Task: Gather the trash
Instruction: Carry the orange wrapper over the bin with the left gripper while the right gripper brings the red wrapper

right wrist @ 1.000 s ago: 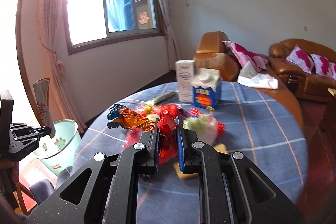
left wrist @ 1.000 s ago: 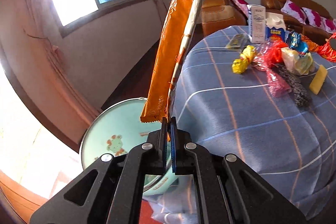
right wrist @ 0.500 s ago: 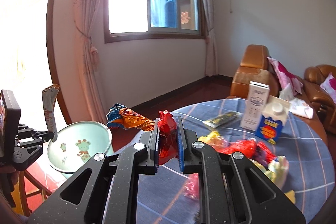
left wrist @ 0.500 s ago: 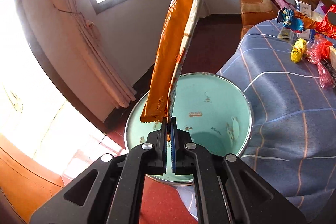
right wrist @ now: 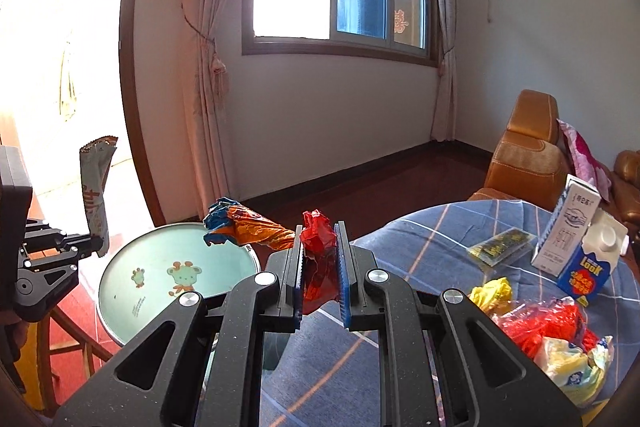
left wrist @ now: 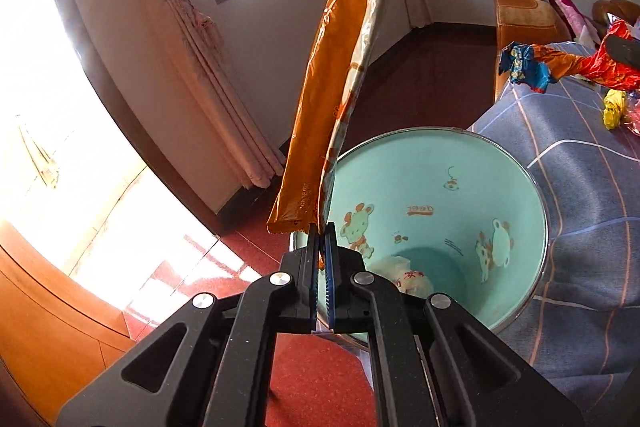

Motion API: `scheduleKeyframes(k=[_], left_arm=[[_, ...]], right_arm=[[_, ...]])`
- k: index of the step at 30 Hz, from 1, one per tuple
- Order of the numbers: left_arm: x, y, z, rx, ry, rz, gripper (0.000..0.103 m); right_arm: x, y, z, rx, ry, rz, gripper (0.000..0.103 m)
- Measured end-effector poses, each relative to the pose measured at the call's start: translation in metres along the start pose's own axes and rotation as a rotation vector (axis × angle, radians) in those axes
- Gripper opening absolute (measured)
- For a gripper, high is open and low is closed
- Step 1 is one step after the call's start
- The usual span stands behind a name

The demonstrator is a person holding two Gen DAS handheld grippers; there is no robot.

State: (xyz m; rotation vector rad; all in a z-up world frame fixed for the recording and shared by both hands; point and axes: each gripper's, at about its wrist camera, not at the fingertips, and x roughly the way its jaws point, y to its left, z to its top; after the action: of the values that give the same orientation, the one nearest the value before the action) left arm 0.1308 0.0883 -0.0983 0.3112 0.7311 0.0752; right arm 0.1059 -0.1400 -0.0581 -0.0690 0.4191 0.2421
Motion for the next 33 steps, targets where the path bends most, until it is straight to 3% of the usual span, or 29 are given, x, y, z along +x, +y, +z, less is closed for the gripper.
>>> scheduleKeyframes(k=[19, 33], left_arm=[[0.005, 0.012, -0.002, -0.056, -0.021, -0.024, 0.003], [0.004, 0.01, -0.001, -0.063, -0.028, -0.044, 0.003]], right_arm=[[0.059, 0.035, 0.009, -0.079, 0.065, 0.049, 0.015], [0.065, 0.052, 0.006, -0.113, 0.081, 0.07, 0.015]])
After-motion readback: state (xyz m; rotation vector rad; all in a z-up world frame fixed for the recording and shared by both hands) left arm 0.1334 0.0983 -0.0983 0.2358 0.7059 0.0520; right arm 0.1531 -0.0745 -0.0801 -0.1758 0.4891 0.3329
